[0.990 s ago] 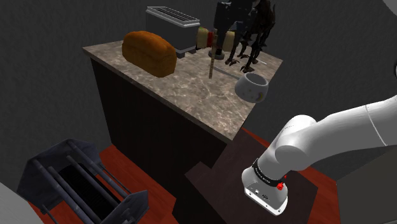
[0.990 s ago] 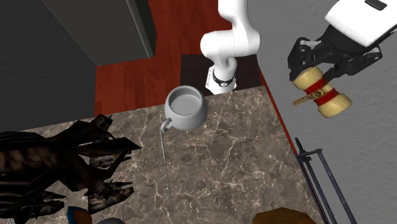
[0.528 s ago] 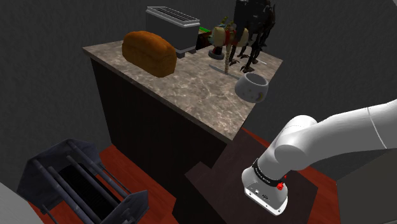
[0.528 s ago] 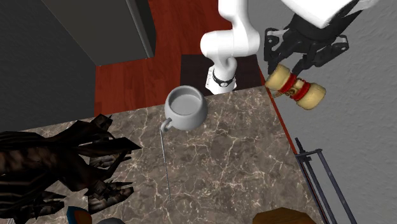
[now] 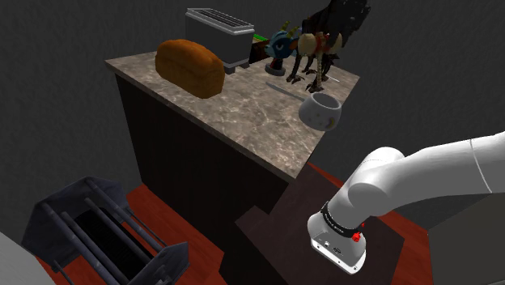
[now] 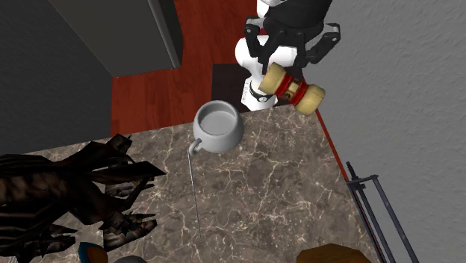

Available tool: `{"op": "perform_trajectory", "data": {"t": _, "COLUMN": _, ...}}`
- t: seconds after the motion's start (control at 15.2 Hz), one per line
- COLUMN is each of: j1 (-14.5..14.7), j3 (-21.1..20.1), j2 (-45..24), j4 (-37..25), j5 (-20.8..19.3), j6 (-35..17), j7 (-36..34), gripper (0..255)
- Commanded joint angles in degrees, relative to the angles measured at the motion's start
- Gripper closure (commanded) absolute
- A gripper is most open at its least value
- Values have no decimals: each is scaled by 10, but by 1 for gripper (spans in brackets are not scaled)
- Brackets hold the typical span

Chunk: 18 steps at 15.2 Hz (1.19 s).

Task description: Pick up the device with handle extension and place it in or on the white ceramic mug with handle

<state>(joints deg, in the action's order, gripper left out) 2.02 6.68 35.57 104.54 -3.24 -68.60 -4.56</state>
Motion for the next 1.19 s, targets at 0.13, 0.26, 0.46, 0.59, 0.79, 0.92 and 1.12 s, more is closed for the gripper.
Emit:
{"op": "perform_trajectory", "data": {"t": 0.13, "j1": -7, "j3": 49, "j2": -9, "j4": -25, "j5": -30, "j6": 12, "j7": 61, "gripper": 255}}
{"op": "perform_trajectory", "data": {"t": 0.26, "j1": -10, "j3": 74, "j2": -17, "j4": -41, "j5": -44, "j6": 18, "j7": 92, "gripper": 255}}
{"op": "perform_trajectory", "data": {"t": 0.46, "j1": -13, "j3": 113, "j2": -33, "j4": -70, "j5": -64, "j6": 26, "j7": 139, "gripper": 255}}
{"op": "perform_trajectory", "data": {"t": 0.59, "j1": -15, "j3": 139, "j2": -47, "j4": -93, "j5": -75, "j6": 30, "j7": 172, "gripper": 255}}
{"op": "perform_trajectory", "data": {"t": 0.79, "j1": -17, "j3": 160, "j2": -48, "j4": -86, "j5": -85, "j6": 18, "j7": 195, "gripper": 255}}
{"op": "perform_trajectory", "data": {"t": 0.92, "j1": -19, "j3": 160, "j2": -37, "j4": -60, "j5": -87, "j6": 3, "j7": 192, "gripper": 255}}
{"op": "perform_trajectory", "data": {"t": 1.12, "j1": -22, "j3": 159, "j2": -21, "j4": -23, "j5": -90, "j6": -19, "j7": 188, "gripper": 255}}
